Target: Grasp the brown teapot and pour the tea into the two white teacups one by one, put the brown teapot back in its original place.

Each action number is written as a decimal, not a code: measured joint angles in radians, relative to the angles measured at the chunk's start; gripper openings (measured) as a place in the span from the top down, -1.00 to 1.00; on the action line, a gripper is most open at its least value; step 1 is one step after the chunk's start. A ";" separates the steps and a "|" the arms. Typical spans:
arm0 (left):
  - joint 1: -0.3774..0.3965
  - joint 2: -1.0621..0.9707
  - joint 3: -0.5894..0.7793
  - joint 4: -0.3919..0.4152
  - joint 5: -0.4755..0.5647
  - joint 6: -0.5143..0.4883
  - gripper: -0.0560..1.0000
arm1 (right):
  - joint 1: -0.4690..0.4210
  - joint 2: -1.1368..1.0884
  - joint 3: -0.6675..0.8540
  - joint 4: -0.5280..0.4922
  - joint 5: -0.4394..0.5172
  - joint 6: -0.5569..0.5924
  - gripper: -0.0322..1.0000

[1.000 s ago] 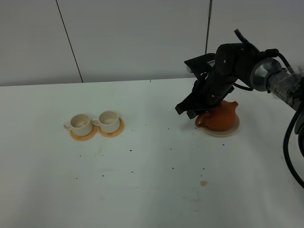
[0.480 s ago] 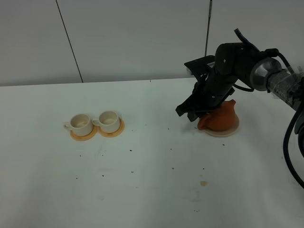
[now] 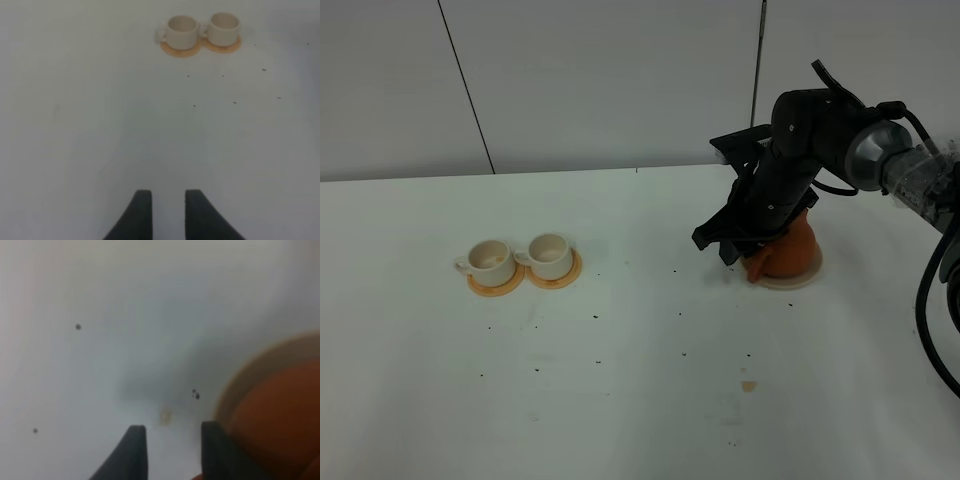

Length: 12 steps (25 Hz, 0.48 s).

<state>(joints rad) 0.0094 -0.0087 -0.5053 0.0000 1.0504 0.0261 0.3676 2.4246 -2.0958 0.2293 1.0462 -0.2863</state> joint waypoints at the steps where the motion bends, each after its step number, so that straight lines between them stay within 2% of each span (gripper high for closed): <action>1: 0.000 0.000 0.000 0.000 0.000 0.000 0.45 | 0.000 0.000 0.000 -0.004 0.004 0.006 0.44; 12: 0.000 0.000 0.000 0.000 0.000 0.000 0.45 | 0.008 0.000 0.000 -0.062 0.072 0.048 0.44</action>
<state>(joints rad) 0.0094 -0.0087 -0.5053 0.0000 1.0504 0.0261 0.3753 2.4246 -2.0958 0.1674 1.1185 -0.2382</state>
